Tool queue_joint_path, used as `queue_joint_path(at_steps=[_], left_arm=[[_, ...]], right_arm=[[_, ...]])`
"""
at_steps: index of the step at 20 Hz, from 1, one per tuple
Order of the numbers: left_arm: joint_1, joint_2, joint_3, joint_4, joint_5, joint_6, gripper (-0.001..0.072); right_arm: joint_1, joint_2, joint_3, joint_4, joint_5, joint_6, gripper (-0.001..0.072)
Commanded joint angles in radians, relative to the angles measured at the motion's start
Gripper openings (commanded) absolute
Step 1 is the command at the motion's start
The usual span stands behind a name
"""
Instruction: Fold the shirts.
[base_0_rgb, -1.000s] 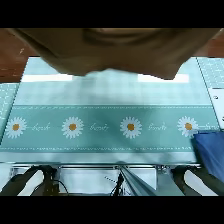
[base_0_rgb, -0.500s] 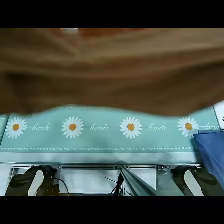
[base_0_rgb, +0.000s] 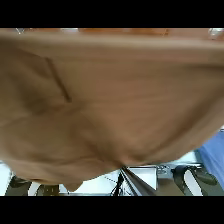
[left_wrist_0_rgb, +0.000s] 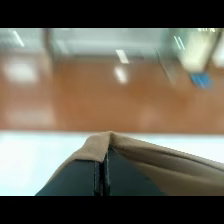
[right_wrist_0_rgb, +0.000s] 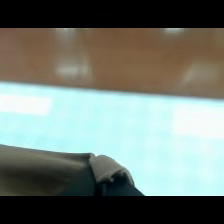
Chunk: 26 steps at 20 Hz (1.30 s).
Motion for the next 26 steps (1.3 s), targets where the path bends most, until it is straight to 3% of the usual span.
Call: queue_joint_path(at_steps=[1,4,8,10,14,16,20,26], left_arm=[[-0.005,-0.102,-0.23,-0.134,0.077,0.054,0.0018],[-0.055,-0.32,-0.276,-0.134,0.179,0.069,0.0019],[-0.158,-0.635,-0.198,-0.134,0.304,0.064,0.0018],[-0.177,-0.774,-0.106,-0.138,0.326,0.048,0.0018],[-0.18,-0.955,0.028,-0.157,0.34,-0.077,0.002],[-0.178,-0.993,0.035,-0.193,0.356,-0.075,0.0021],[-0.173,-1.044,0.035,-0.189,0.279,-0.074,0.002],[-0.075,-1.057,0.035,-0.182,0.033,0.042,0.002]], right_arm=[[0.0,-0.057,-0.291,0.074,-0.166,-0.048,0.0026],[0.001,-0.249,-0.352,0.098,-0.297,-0.071,0.0026],[0.023,-0.578,-0.301,0.306,-0.382,-0.139,0.0026],[0.025,-0.724,-0.201,0.316,-0.408,-0.106,0.0026],[0.025,-0.953,-0.006,0.359,-0.405,-0.039,0.0026],[0.025,-1.003,0.013,0.406,-0.399,-0.022,0.0026],[0.024,-1.042,0.013,0.373,-0.363,-0.028,0.0026],[0.01,-1.045,0.013,0.157,-0.151,-0.065,0.0027]])
